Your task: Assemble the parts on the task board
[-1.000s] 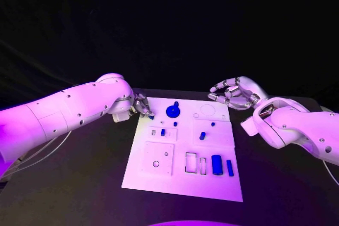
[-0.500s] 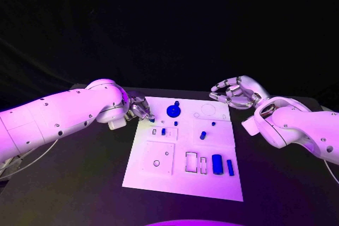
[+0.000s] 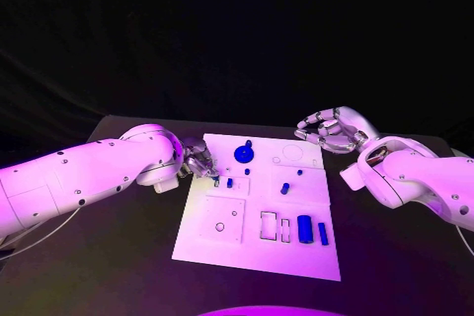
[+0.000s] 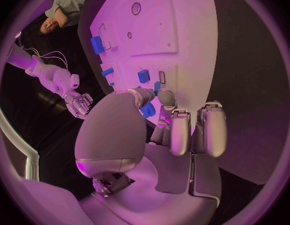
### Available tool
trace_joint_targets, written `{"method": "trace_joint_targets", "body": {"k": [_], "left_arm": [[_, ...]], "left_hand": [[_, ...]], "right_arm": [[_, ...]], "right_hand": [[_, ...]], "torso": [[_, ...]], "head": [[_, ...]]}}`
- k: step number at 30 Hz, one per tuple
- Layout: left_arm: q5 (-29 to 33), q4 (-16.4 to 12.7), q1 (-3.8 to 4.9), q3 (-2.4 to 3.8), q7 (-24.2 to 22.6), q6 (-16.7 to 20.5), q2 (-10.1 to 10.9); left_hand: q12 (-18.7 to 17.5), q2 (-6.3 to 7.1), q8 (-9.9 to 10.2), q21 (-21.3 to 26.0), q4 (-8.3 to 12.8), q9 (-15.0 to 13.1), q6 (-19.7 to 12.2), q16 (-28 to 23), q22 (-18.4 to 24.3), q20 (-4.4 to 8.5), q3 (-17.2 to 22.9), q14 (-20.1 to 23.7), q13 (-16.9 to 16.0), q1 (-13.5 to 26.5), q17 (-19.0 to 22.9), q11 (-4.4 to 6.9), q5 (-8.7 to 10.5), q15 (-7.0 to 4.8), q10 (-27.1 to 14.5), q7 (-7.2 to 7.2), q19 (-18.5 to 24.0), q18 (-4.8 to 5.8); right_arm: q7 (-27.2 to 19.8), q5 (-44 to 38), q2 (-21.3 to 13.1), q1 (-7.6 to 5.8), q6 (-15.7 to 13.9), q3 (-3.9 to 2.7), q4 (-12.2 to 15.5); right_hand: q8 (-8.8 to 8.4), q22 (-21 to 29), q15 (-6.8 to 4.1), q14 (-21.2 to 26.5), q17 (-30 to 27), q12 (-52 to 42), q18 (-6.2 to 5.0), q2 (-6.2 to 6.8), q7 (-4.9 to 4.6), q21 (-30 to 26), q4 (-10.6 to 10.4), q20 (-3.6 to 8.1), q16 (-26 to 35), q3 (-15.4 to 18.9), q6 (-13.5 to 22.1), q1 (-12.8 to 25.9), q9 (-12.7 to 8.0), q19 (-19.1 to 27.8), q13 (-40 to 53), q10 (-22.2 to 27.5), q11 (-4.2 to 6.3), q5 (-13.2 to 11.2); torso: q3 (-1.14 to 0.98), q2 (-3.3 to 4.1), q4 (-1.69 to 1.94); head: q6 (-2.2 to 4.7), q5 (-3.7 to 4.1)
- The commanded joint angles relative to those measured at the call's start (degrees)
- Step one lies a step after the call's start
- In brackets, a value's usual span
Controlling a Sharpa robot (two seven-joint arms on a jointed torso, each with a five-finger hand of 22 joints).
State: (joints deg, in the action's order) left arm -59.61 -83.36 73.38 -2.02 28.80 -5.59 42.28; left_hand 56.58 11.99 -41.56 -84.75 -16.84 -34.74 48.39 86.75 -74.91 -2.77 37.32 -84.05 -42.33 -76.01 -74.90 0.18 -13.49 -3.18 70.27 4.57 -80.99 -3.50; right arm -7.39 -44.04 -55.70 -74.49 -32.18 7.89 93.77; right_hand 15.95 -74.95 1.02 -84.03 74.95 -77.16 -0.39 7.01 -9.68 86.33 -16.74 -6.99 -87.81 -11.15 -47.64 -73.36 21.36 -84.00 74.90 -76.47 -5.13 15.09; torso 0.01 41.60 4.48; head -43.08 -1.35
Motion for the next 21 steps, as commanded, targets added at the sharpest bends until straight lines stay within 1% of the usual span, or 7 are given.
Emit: {"method": "trace_joint_targets", "body": {"k": [1, 3, 4, 7, 17, 21], "left_arm": [[-2.39, -0.45, -0.24, 0.02, -0.25, 0.07, -0.20], [-2.59, -0.54, -0.35, 0.01, -0.17, -0.05, -0.27], [-2.74, -0.61, -0.41, 0.01, -0.11, -0.15, -0.32], [-3.13, -0.75, -0.51, 0.01, 0.04, -0.37, -0.43], [-3.79, -0.94, -0.63, 0.00, 0.85, -1.96, -0.53], [-4.05, -0.87, -0.65, 0.00, 1.32, -2.43, -0.55]], "left_hand": [[0.33, 0.76, -0.31, -0.26, 9.31, -1.88, 0.61, 0.05, -4.28, -0.11, 9.62, -4.36, -0.14, -0.06, -9.11, 0.07, -0.13, -0.38, 0.43, -0.30, -0.31, 0.73], [0.33, 0.76, -0.31, -0.26, 9.31, -1.88, 0.61, 0.05, -4.28, -0.11, 9.62, -4.36, -0.14, -0.06, -9.11, 0.07, -0.13, -0.38, 0.43, -0.30, -0.31, 0.73], [0.52, 0.87, -0.35, -0.29, 9.40, -1.89, 0.67, 0.07, -4.34, -0.09, 9.78, -4.37, -0.37, 0.02, -9.15, 0.08, -0.18, -0.39, 0.57, -0.31, -0.36, 0.75], [0.62, 0.95, -0.38, -0.31, 9.46, -1.89, 0.72, 0.09, -4.38, -0.08, 9.90, -4.37, -0.48, 0.09, -9.17, 0.10, -0.23, -0.41, 0.66, -0.32, -0.39, 0.76], [1.14, 1.22, -0.49, -0.41, 9.68, -1.90, 0.89, 0.11, -4.59, -0.03, 10.30, -4.39, -1.09, 0.33, -9.21, 0.15, -0.37, -0.46, 1.04, -0.38, -0.55, 0.81], [1.57, 1.44, -0.59, -0.47, 9.86, -1.91, 1.02, 0.14, -4.71, 0.00, 10.62, -4.40, -1.60, 0.54, -9.25, 0.20, -0.55, -0.50, 1.35, -0.42, -0.65, 0.83]], "right_arm": [[-0.60, -0.54, -0.01, 0.11, 0.52, 0.00, 0.05], [-0.61, -0.54, -0.02, 0.14, 0.53, 0.00, 0.06], [-0.62, -0.54, -0.02, 0.16, 0.53, 0.00, 0.06], [-0.64, -0.54, -0.02, 0.19, 0.52, 0.00, 0.07], [-0.66, -0.54, -0.06, 0.23, 0.52, 0.00, 0.07], [-0.66, -0.54, -0.07, 0.23, 0.52, 0.00, 0.08]], "right_hand": [[0.29, -12.05, -0.38, -4.24, 7.76, 0.16, -0.80, 0.01, 0.12, -0.36, 0.06, 0.24, 0.39, 0.16, -0.16, 0.36, -0.08, -3.15, 0.37, 0.02, 0.30, 0.29], [0.29, -12.05, -0.38, -4.24, 7.76, 0.16, -0.80, 0.01, 0.12, -0.36, 0.06, 0.24, 0.39, 0.16, -0.16, 0.36, -0.08, -3.15, 0.37, 0.02, 0.30, 0.29], [0.29, -12.05, -0.38, -4.24, 7.76, 0.16, -0.80, 0.01, 0.12, -0.36, 0.06, 0.24, 0.39, 0.16, -0.16, 0.36, -0.08, -3.15, 0.37, 0.02, 0.30, 0.29], [0.29, -12.05, -0.38, -4.24, 7.76, 0.16, -0.80, 0.01, 0.12, -0.36, 0.06, 0.24, 0.39, 0.16, -0.16, 0.36, -0.08, -3.15, 0.37, 0.02, 0.30, 0.29], [0.31, -12.01, -0.38, -4.24, 7.76, 0.18, -0.82, -0.06, 0.12, -0.42, 0.05, 0.24, 0.39, 0.16, -0.16, 0.43, -0.08, -3.11, 0.34, 0.04, 0.30, 0.36], [0.31, -12.01, -0.38, -4.24, 7.76, 0.18, -0.82, -0.06, 0.12, -0.42, 0.05, 0.24, 0.39, 0.16, -0.16, 0.43, -0.08, -3.11, 0.34, 0.04, 0.30, 0.36]], "torso": [[-0.01, 0.08, -0.10], [-0.03, 0.08, -0.07], [-0.08, 0.07, -0.07], [-0.13, 0.07, -0.04], [-0.09, 0.11, -0.09], [-0.12, 0.10, -0.09]], "head": [[-0.01, -0.06], [-0.02, -0.13], [-0.04, -0.15], [-0.03, -0.20], [0.02, -0.24], [0.03, -0.27]]}}
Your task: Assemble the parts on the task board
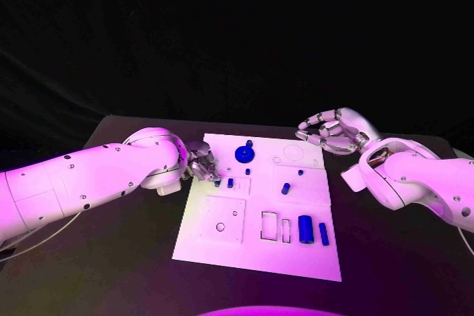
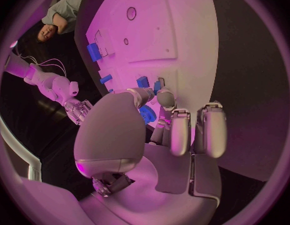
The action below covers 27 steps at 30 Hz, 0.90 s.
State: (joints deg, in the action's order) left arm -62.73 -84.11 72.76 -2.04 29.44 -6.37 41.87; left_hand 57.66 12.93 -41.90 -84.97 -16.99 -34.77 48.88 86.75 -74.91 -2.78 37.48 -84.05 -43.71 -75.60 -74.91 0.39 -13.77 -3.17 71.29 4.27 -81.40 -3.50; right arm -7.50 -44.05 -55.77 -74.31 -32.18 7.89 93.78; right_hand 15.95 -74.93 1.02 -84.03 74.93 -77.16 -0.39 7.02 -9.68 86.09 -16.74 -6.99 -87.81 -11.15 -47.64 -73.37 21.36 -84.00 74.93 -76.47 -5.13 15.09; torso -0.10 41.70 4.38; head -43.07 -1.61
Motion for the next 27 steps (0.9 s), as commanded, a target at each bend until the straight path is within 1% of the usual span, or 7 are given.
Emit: {"method": "trace_joint_targets", "body": {"k": [1, 8, 13, 18, 27], "left_arm": [[-1.00, -0.05, -0.04, 0.01, 0.83, -1.77, -0.15], [-1.30, 0.28, -0.04, 0.01, 1.43, -2.37, -0.16], [-1.42, 0.35, -0.05, 0.01, 1.65, -2.94, -0.13], [-1.46, 0.32, -0.05, 0.01, 1.75, -3.44, -0.11], [-1.46, 0.12, -0.05, 0.00, 1.75, -3.59, -0.29]], "left_hand": [[0.50, 0.50, -0.24, -0.26, 10.01, -1.88, 0.53, 0.15, -4.72, 0.01, 10.45, -4.41, -0.22, 0.12, -9.25, -0.02, -0.27, -0.50, 0.33, -0.13, -0.24, 0.83], [0.81, 0.68, -0.33, -0.33, 10.15, -1.90, 0.64, 0.18, -4.86, 0.04, 10.73, -4.43, -0.58, 0.34, -9.30, 0.02, -0.48, -0.54, 0.55, -0.17, -0.36, 0.87], [1.01, 0.76, -0.37, -0.39, 10.22, -1.91, 0.69, 0.23, -4.98, 0.06, 10.87, -4.45, -0.83, 0.43, -9.38, 0.04, -0.56, -0.56, 0.68, -0.19, -0.45, 0.90], [1.26, 0.96, -0.45, -0.39, 10.37, -1.93, 0.79, 0.28, -4.98, 0.09, 11.08, -4.48, -1.10, 0.65, -9.47, 0.08, -0.75, -0.59, 0.86, -0.22, -0.44, 0.89], [1.38, 1.00, -0.47, -0.43, 10.40, -1.93, 0.82, 0.31, -5.05, 0.09, 11.14, -4.49, -1.25, 0.71, -9.52, 0.09, -0.79, -0.60, 0.94, -0.24, -0.50, 0.91]], "right_arm": [[-0.56, -0.54, -0.01, 0.05, 0.53, 0.00, 0.07], [-0.57, -0.54, 0.00, 0.06, 0.54, 0.00, 0.08], [-0.57, -0.54, 0.02, 0.06, 0.55, 0.00, 0.07], [-0.58, -0.54, 0.02, 0.06, 0.56, 0.00, 0.06], [-0.58, -0.54, 0.03, 0.07, 0.56, 0.00, 0.10]], "right_hand": [[0.31, -12.02, -0.38, -4.25, 7.78, 0.17, -0.82, -0.06, 0.12, -0.19, 0.05, 0.24, 0.39, 0.16, -0.16, 0.43, -0.09, -3.11, 0.31, 0.04, 0.30, 0.36], [0.31, -12.02, -0.38, -4.25, 7.78, 0.17, -0.82, -0.06, 0.12, -0.19, 0.05, 0.24, 0.39, 0.16, -0.16, 0.43, -0.09, -3.11, 0.31, 0.04, 0.30, 0.36], [0.31, -12.02, -0.38, -4.25, 7.78, 0.17, -0.82, -0.06, 0.12, -0.19, 0.05, 0.24, 0.39, 0.16, -0.16, 0.43, -0.09, -3.11, 0.31, 0.04, 0.30, 0.36], [0.31, -12.02, -0.38, -4.25, 7.78, 0.17, -0.82, -0.06, 0.12, -0.19, 0.05, 0.24, 0.39, 0.16, -0.16, 0.43, -0.09, -3.11, 0.31, 0.04, 0.30, 0.36], [0.31, -12.02, -0.38, -4.25, 7.78, 0.17, -0.82, -0.06, 0.12, -0.19, 0.05, 0.24, 0.39, 0.16, -0.16, 0.43, -0.09, -3.11, 0.31, 0.04, 0.30, 0.36]], "torso": [[-0.01, 0.01, 0.01], [0.00, -0.01, 0.06], [0.04, -0.01, 0.04], [0.03, 0.03, 0.00], [0.00, 0.01, 0.04]], "head": [[0.05, -0.01], [-0.05, 0.01], [-0.10, -0.01], [-0.13, -0.04], [-0.24, -0.03]]}}
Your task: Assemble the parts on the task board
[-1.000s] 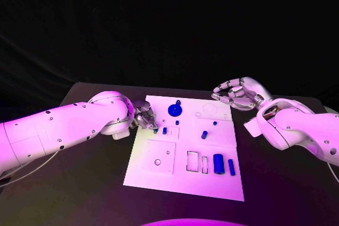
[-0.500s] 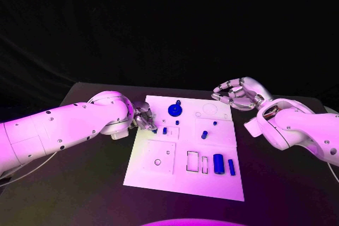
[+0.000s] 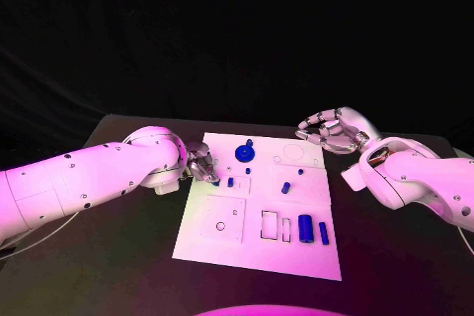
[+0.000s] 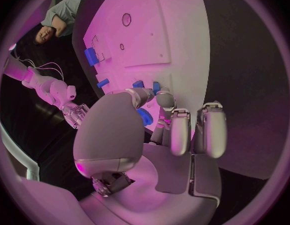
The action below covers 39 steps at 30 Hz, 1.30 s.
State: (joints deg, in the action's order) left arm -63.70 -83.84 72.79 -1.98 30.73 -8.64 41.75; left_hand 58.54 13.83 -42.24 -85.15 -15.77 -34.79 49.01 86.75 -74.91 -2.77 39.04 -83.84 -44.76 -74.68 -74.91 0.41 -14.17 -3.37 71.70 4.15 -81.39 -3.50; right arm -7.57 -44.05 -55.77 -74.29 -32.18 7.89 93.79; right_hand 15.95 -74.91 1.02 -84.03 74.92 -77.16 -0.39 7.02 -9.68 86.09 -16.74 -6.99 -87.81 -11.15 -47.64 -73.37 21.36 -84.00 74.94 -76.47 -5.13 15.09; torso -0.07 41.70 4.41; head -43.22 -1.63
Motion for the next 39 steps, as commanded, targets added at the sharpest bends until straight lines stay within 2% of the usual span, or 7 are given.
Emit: {"method": "trace_joint_targets", "body": {"k": [1, 14, 27, 33, 39], "left_arm": [[-0.49, -0.17, -0.07, -0.05, 0.44, -1.28, -0.20], [-0.42, 0.25, -0.07, -0.08, 0.37, -1.24, -1.20], [0.11, 0.86, -0.04, -0.09, 0.90, -2.91, -1.94], [0.15, 1.43, -0.05, -0.15, 1.18, -3.29, -2.35], [0.28, 1.75, -0.06, -0.20, 1.33, -2.73, -2.56]], "left_hand": [[0.50, 0.10, -0.14, -0.24, 9.17, -1.91, 0.69, 0.31, -5.05, 0.09, 9.58, -4.70, -0.20, -0.21, -9.52, 0.07, -0.39, -0.40, 0.54, -0.12, -0.50, 0.91], [0.50, 0.10, -0.14, -0.24, 9.17, -1.91, 0.69, 0.31, -5.05, 0.09, 9.58, -4.70, -0.20, -0.21, -9.52, 0.07, -0.39, -0.40, 0.54, -0.12, -0.50, 0.91], [3.34, 0.61, -0.77, -0.49, 9.00, -2.24, 1.29, 0.66, -5.62, 0.16, 9.80, -4.87, -3.87, 1.79, -10.12, 0.42, -0.51, -0.65, 2.52, -0.60, -0.94, 1.05], [3.77, 0.64, -1.02, -0.59, 8.89, -2.43, 1.46, 0.77, -5.86, 0.20, 9.77, -4.91, -4.38, 2.46, -10.29, 0.60, -0.45, -0.80, 2.90, -0.83, -1.12, 1.11], [4.00, 0.72, -1.27, -0.66, 8.36, -2.70, 1.46, 0.80, -6.05, 0.27, 9.20, -4.92, -4.65, 3.82, -10.32, 0.86, -0.11, -1.02, 3.19, -1.21, -1.27, 1.16]], "right_arm": [[-0.50, -0.54, 0.03, 0.04, 0.56, 0.00, 0.10], [-0.49, -0.54, -0.03, 0.04, 0.53, 0.00, 0.21], [-0.45, -0.54, -0.09, 0.04, 0.51, 0.00, 0.25], [-0.47, -0.54, -0.11, 0.04, 0.49, 0.00, 0.26], [-0.49, -0.54, -0.12, 0.04, 0.45, 0.00, 0.29]], "right_hand": [[0.31, -12.04, -0.38, -4.25, 7.80, 0.18, -0.82, -0.07, 0.12, -0.19, 0.05, 0.24, 0.39, 0.16, -0.16, 0.44, -0.09, -3.11, 0.30, 0.04, 0.30, 0.36], [0.37, -12.05, -0.40, -4.25, 7.79, 0.18, -0.82, -0.18, 0.14, -0.18, 0.08, 0.26, 0.40, 0.18, -0.16, 0.55, -0.10, -3.12, 0.28, 0.05, 0.31, 0.54], [0.37, -12.05, -0.40, -4.25, 7.79, 0.18, -0.82, -0.18, 0.14, -0.18, 0.08, 0.26, 0.40, 0.18, -0.16, 0.55, -0.10, -3.12, 0.28, 0.05, 0.31, 0.54], [0.37, -12.05, -0.40, -4.25, 7.79, 0.18, -0.82, -0.18, 0.14, -0.18, 0.08, 0.26, 0.40, 0.18, -0.16, 0.55, -0.10, -3.12, 0.28, 0.05, 0.31, 0.54], [0.37, -12.05, -0.40, -4.25, 7.79, 0.18, -0.82, -0.18, 0.14, -0.18, 0.08, 0.26, 0.40, 0.18, -0.16, 0.55, -0.10, -3.12, 0.28, 0.05, 0.31, 0.54]], "torso": [[-0.03, 0.01, 0.02], [-0.06, 0.05, -0.06], [-0.01, -0.04, -0.01], [0.04, 0.02, -0.02], [-0.01, 0.02, 0.02]], "head": [[-0.10, 0.00], [-0.06, 0.04], [-0.37, 0.08], [-0.37, 0.19], [-0.42, 0.25]]}}
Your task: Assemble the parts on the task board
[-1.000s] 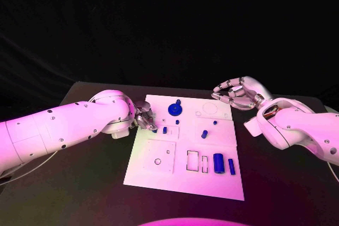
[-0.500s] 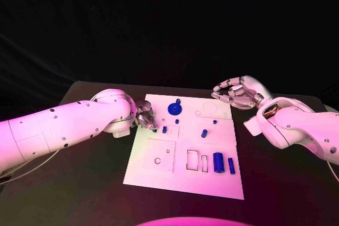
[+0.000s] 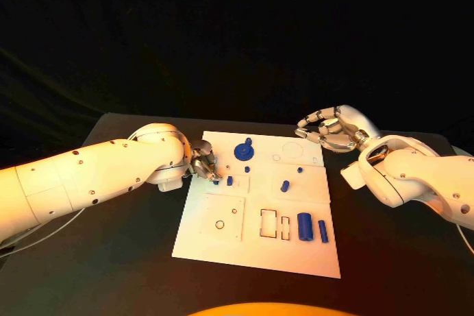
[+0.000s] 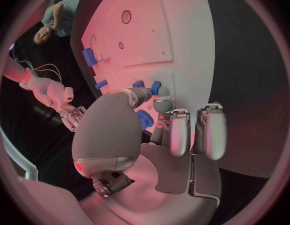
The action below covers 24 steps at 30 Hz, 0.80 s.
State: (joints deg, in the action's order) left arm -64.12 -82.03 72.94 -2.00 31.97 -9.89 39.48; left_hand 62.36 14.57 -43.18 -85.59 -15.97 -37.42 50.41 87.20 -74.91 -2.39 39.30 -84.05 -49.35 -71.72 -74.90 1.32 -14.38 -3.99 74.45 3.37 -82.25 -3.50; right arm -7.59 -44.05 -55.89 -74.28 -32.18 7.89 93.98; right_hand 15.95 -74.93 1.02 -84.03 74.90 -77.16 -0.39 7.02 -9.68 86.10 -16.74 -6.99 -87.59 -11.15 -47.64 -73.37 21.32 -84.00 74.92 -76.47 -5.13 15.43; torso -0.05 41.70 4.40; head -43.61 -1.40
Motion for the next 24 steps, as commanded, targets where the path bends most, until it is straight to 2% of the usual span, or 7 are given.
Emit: {"method": "trace_joint_targets", "body": {"k": [1, 10, 16, 21, 24], "left_arm": [[0.72, -0.03, -0.21, -0.18, 0.10, -1.39, -0.30], [0.86, 0.55, -0.20, -0.20, 0.52, -0.92, -0.39], [0.89, 0.83, -0.21, -0.20, 0.70, -0.95, -0.34], [0.93, 0.96, -0.21, -0.20, 0.74, -0.42, -0.22], [0.94, 1.05, -0.22, -0.20, 0.74, -0.12, -0.19]], "left_hand": [[0.13, -0.02, -0.37, -0.24, 8.38, -0.11, 0.05, 0.36, -6.10, -0.09, 8.75, -4.72, 0.01, 1.20, -10.34, 0.02, 0.19, -0.45, 0.41, -0.54, -0.45, 1.17], [0.24, -0.35, -0.38, -0.21, 5.85, -0.17, 0.52, 0.39, -6.22, 0.10, 5.67, -4.72, -0.25, 4.25, -10.36, 0.47, 0.84, -0.87, 0.42, -1.18, -0.55, 1.20], [0.70, -0.13, -0.18, -0.34, 3.61, 0.06, 1.32, 0.56, -6.59, 0.23, 2.37, -4.79, -0.94, 6.13, -10.63, 0.66, 0.86, -1.04, 0.57, -1.41, -0.88, 1.29], [0.94, 0.09, 0.19, -0.41, 0.36, 0.39, 1.99, 0.69, -6.84, 0.32, -2.58, -4.85, -1.38, 8.09, -10.83, 0.63, 0.71, -1.04, 0.59, -1.40, -1.09, 1.35], [0.98, 0.02, 0.22, -0.41, -0.28, 0.42, 2.11, 0.68, -6.85, 0.33, -3.56, -4.84, -1.45, 8.50, -10.80, 0.61, 0.73, -1.01, 0.62, -1.35, -1.11, 1.35]], "right_arm": [[-0.47, -0.54, 0.00, 0.04, 0.44, 0.00, 0.11], [-0.51, -0.54, -0.01, 0.04, 0.42, 0.00, 0.09], [-0.54, -0.54, -0.01, 0.04, 0.40, 0.00, 0.07], [-0.56, -0.54, -0.03, 0.04, 0.39, 0.00, 0.05], [-0.58, -0.54, -0.03, 0.04, 0.39, 0.00, 0.04]], "right_hand": [[0.37, -12.03, -0.39, -4.24, 7.80, 0.18, -0.81, -0.19, 0.14, -0.18, 0.08, 0.26, 0.18, 0.18, -0.16, 0.56, -0.06, -3.12, 0.30, 0.05, 0.32, 0.19], [0.42, -11.95, -0.41, -4.21, 7.66, 0.27, -0.85, -0.21, 0.15, -0.30, 0.11, 0.27, 0.24, 0.23, -0.15, 0.64, -0.08, -3.05, 0.17, 0.15, 0.33, 0.29], [0.42, -11.95, -0.41, -4.21, 7.66, 0.27, -0.85, -0.21, 0.15, -0.30, 0.11, 0.27, 0.24, 0.23, -0.15, 0.64, -0.08, -3.05, 0.17, 0.15, 0.33, 0.29], [0.42, -11.86, -0.41, -4.17, 7.49, 0.33, -0.88, -0.20, 0.15, -0.42, 0.10, 0.28, 0.31, 0.26, -0.12, 0.71, -0.09, -2.97, 0.09, 0.22, 0.33, 0.30], [0.42, -11.86, -0.41, -4.17, 7.49, 0.33, -0.88, -0.20, 0.15, -0.42, 0.10, 0.28, 0.31, 0.26, -0.12, 0.71, -0.09, -2.97, 0.09, 0.22, 0.33, 0.30]], "torso": [[-0.03, 0.00, 0.03], [-0.05, -0.06, 0.02], [-0.07, -0.05, 0.00], [0.00, 0.01, -0.02], [-0.01, 0.00, -0.04]], "head": [[-0.04, 0.02], [-0.17, -0.01], [-0.09, -0.02], [0.10, 0.06], [0.12, 0.05]]}}
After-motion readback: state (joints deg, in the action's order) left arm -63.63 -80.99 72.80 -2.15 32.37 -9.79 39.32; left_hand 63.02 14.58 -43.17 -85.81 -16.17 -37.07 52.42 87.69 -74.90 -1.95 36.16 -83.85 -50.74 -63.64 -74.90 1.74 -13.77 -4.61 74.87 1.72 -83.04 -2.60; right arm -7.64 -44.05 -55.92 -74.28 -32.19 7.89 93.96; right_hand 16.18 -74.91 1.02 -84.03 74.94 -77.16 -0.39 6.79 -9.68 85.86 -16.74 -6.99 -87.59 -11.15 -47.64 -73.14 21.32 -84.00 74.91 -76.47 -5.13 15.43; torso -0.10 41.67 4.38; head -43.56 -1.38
